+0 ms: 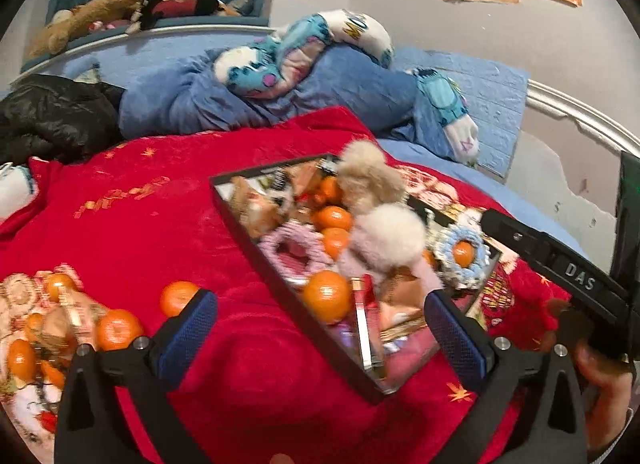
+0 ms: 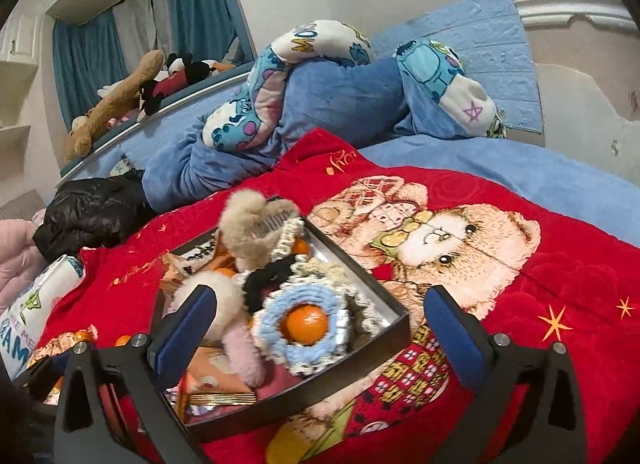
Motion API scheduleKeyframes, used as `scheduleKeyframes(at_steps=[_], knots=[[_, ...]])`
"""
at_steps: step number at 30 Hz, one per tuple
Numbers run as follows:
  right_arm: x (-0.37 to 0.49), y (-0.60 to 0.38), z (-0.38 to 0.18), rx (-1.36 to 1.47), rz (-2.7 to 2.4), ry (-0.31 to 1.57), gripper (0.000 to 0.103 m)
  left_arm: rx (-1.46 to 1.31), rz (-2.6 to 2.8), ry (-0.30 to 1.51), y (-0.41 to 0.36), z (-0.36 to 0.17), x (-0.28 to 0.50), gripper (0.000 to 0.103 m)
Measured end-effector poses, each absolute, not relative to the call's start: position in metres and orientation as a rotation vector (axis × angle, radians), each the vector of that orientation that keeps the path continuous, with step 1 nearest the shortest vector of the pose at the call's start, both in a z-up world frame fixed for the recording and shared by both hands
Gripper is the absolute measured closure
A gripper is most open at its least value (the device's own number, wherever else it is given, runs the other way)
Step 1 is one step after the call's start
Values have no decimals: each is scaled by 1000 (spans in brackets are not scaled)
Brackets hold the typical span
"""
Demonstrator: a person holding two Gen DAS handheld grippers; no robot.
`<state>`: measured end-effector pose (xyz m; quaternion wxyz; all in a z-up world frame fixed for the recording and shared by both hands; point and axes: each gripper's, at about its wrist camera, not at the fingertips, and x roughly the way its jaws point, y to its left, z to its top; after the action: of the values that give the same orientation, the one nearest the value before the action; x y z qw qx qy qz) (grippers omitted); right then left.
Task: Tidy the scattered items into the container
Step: 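Withdraw both open tools from the box back toward the tangerines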
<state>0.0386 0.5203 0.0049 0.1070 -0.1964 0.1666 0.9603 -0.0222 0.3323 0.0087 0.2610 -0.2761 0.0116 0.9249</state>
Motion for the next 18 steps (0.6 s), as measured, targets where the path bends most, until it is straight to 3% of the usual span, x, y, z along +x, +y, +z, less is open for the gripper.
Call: scheduleKeyframes(at_steps=[6,18], knots=[[38,477,21,-562,2888,456,0,-766,2578,-25,283,16,-21,0],[5,364,28,-649,3081,433,0,-810,2747,110,179,18,-20,0]])
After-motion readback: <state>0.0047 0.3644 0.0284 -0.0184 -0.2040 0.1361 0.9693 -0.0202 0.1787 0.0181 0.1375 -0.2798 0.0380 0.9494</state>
